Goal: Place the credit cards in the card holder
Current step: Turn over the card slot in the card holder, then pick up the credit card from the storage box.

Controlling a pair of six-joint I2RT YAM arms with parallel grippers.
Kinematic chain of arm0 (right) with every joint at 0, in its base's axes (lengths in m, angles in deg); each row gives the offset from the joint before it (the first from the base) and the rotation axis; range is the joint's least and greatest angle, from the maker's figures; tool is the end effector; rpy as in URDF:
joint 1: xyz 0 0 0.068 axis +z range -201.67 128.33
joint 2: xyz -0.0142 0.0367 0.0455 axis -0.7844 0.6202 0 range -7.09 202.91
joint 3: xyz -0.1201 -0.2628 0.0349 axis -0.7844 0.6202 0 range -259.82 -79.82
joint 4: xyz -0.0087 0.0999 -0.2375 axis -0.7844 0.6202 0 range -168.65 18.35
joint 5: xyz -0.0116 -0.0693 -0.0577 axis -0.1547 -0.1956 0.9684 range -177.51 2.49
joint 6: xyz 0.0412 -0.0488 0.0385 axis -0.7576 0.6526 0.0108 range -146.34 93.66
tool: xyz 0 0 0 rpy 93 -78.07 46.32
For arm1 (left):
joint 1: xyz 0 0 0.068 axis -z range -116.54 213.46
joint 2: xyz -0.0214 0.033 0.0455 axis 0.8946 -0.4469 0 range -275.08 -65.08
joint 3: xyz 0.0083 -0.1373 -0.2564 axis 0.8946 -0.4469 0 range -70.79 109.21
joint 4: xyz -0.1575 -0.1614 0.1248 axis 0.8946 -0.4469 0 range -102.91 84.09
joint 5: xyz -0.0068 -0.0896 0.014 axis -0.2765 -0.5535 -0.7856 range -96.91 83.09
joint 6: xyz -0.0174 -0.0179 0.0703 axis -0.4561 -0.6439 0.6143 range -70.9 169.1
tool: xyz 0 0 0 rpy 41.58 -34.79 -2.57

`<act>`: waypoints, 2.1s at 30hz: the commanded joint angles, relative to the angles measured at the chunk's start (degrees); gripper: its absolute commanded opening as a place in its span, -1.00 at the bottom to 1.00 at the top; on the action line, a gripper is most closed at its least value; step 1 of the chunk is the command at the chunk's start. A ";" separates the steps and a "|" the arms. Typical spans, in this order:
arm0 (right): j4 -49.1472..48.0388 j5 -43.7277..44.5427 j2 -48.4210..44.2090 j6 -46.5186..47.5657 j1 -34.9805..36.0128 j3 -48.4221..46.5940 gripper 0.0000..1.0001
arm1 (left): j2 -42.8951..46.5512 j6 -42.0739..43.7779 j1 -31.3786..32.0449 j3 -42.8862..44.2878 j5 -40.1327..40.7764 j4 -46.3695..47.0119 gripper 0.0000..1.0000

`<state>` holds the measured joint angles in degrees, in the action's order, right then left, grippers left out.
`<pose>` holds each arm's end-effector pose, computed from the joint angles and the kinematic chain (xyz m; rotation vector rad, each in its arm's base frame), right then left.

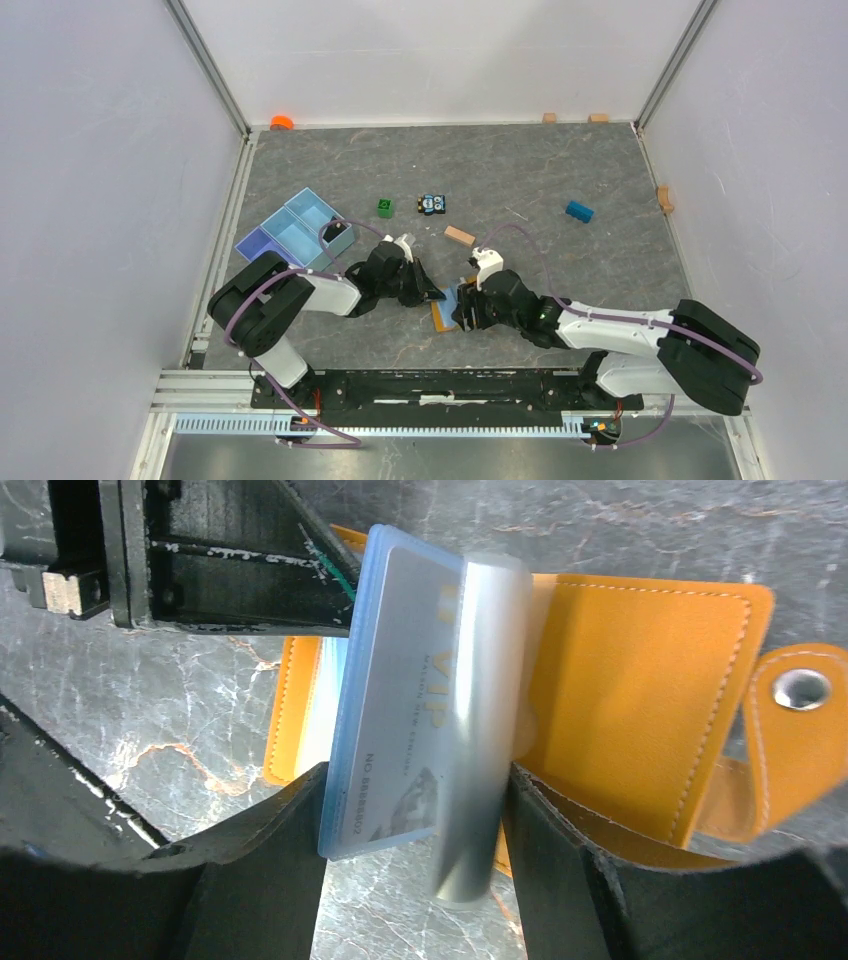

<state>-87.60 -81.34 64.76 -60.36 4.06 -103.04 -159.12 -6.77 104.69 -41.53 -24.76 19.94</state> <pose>0.1414 0.1956 0.1540 -0.3854 2.3269 0.6914 0.2135 -0.2127 0.1190 -0.1337 2.5268 -1.1656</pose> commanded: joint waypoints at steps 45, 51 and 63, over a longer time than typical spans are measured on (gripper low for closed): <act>14.96 11.49 -6.77 6.60 -0.26 -7.09 0.55 | 22.77 23.75 -3.35 17.66 20.14 -49.91 0.78; 13.51 10.86 -7.33 8.51 -0.63 -7.60 0.59 | 24.05 26.84 -15.58 21.58 18.11 -54.84 0.78; 9.39 -1.07 -8.05 15.12 -7.99 -7.54 0.74 | 8.90 23.63 -24.95 37.07 33.30 -57.58 0.84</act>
<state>-74.53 -76.83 57.90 -48.28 -1.93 -109.38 -145.11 17.53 81.06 -9.29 1.69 -37.07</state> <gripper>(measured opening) 0.867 0.917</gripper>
